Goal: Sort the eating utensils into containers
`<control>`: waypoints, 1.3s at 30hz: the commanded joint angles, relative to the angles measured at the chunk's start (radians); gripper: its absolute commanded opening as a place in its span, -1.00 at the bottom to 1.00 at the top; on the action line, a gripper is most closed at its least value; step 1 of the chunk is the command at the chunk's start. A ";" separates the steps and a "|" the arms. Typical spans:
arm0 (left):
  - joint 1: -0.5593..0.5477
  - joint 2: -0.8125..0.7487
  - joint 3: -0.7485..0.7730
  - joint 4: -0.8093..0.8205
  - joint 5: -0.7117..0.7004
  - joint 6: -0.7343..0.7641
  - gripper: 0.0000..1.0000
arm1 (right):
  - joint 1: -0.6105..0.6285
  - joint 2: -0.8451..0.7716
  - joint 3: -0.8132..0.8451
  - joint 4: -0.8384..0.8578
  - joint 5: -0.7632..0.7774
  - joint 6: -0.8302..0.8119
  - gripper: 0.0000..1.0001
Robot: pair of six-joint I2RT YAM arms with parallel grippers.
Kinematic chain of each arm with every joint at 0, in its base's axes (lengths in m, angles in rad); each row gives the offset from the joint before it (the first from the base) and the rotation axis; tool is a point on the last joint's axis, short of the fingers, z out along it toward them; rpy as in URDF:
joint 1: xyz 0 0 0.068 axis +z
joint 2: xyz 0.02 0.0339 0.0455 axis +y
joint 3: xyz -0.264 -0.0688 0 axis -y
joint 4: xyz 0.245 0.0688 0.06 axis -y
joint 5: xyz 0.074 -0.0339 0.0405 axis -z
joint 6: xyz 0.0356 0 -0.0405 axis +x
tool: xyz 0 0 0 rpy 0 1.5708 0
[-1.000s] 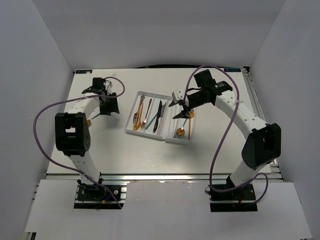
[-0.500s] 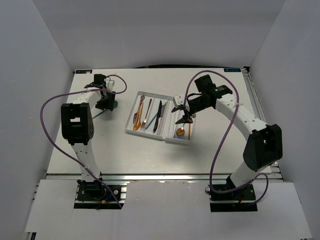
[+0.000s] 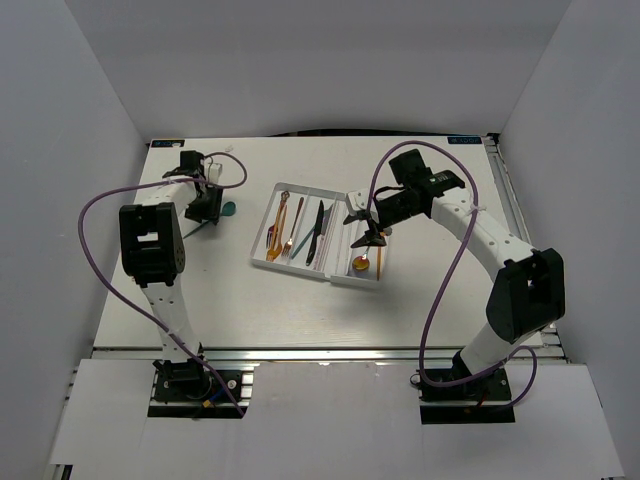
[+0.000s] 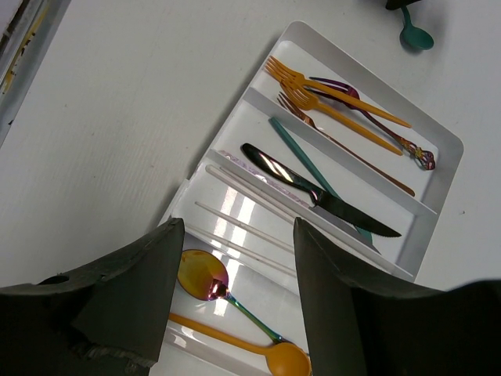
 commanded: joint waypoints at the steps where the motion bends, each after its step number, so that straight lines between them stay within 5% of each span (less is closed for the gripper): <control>1: 0.011 -0.013 -0.021 0.023 0.061 0.001 0.13 | 0.000 -0.025 0.007 -0.014 -0.012 -0.004 0.29; 21: 0.051 -0.140 -0.179 0.045 0.232 -0.208 -0.85 | 0.000 -0.040 -0.001 -0.017 -0.033 0.020 0.26; 35: 0.032 -0.554 -0.429 0.313 0.643 -0.597 -1.00 | 0.063 0.124 0.160 0.219 -0.165 0.825 0.05; 39: -0.003 -0.659 -0.527 0.500 0.745 -0.781 -1.00 | 0.078 0.185 0.188 0.456 -0.184 1.295 0.06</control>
